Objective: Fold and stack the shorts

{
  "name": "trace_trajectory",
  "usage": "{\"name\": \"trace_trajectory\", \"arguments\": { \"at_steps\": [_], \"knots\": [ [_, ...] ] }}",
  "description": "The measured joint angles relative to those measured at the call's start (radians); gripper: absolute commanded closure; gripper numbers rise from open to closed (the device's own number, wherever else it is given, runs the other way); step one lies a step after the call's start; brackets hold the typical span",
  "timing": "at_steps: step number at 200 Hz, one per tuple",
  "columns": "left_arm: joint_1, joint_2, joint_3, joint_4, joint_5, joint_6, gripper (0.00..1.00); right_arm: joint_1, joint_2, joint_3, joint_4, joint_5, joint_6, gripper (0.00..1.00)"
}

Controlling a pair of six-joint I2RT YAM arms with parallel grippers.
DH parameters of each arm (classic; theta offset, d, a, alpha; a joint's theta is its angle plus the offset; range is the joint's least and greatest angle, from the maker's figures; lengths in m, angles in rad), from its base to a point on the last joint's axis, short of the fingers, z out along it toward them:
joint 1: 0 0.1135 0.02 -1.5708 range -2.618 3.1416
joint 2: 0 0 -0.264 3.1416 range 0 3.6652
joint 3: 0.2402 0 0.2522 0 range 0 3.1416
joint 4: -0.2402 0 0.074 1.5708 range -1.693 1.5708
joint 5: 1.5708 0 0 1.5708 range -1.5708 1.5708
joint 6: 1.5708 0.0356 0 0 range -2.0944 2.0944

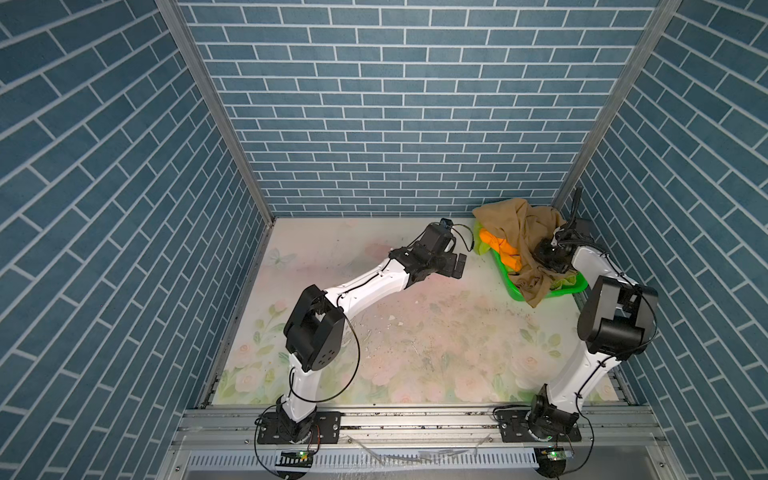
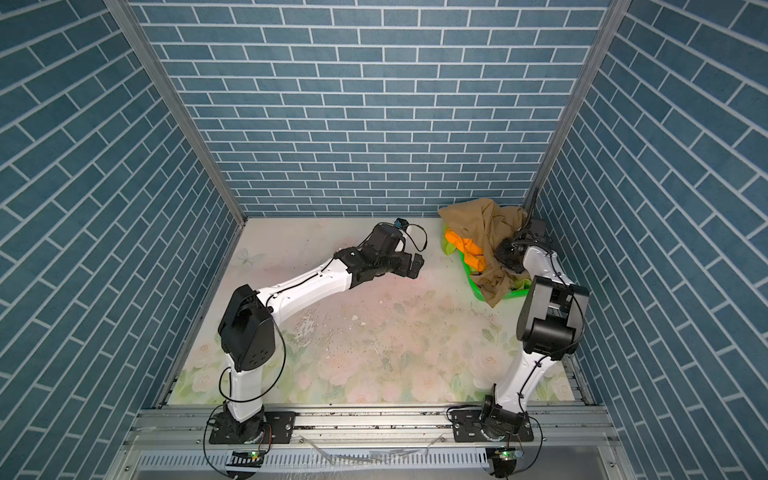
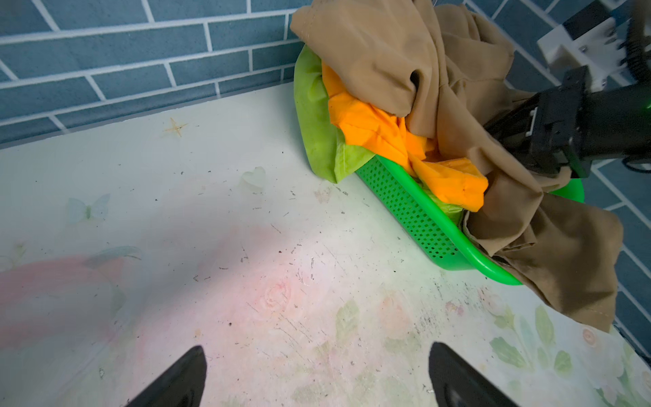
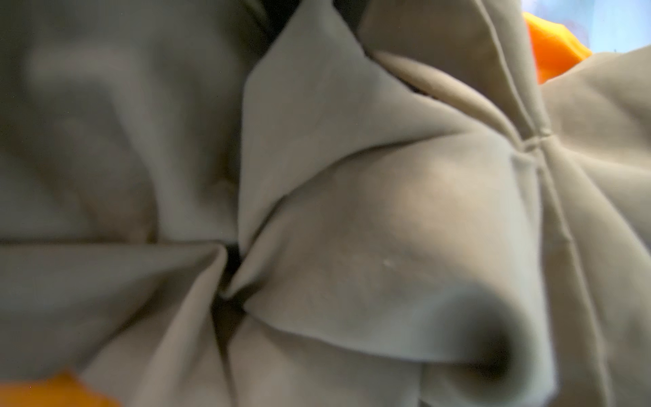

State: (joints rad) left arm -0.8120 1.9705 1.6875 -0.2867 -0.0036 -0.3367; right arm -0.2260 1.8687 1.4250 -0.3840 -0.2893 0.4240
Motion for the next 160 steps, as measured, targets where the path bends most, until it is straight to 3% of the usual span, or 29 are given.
{"name": "trace_trajectory", "arguments": {
  "at_steps": [50,104,131,160],
  "knots": [
    [0.000,-0.010,-0.005,0.002,-0.006,0.005,0.00,0.000,-0.159,0.006,-0.002,-0.016,0.017,1.00],
    [0.002,-0.122,-0.037,0.004,-0.103,0.039,0.01,0.029,-0.292,0.118,-0.014,-0.069,0.053,1.00],
    [0.024,-0.221,-0.087,0.011,-0.152,0.012,0.00,0.150,-0.299,0.248,-0.069,-0.058,0.069,1.00],
    [0.128,-0.362,-0.219,0.042,-0.129,-0.076,0.00,0.429,-0.286,0.498,-0.135,-0.047,0.053,1.00]
  ]
}}
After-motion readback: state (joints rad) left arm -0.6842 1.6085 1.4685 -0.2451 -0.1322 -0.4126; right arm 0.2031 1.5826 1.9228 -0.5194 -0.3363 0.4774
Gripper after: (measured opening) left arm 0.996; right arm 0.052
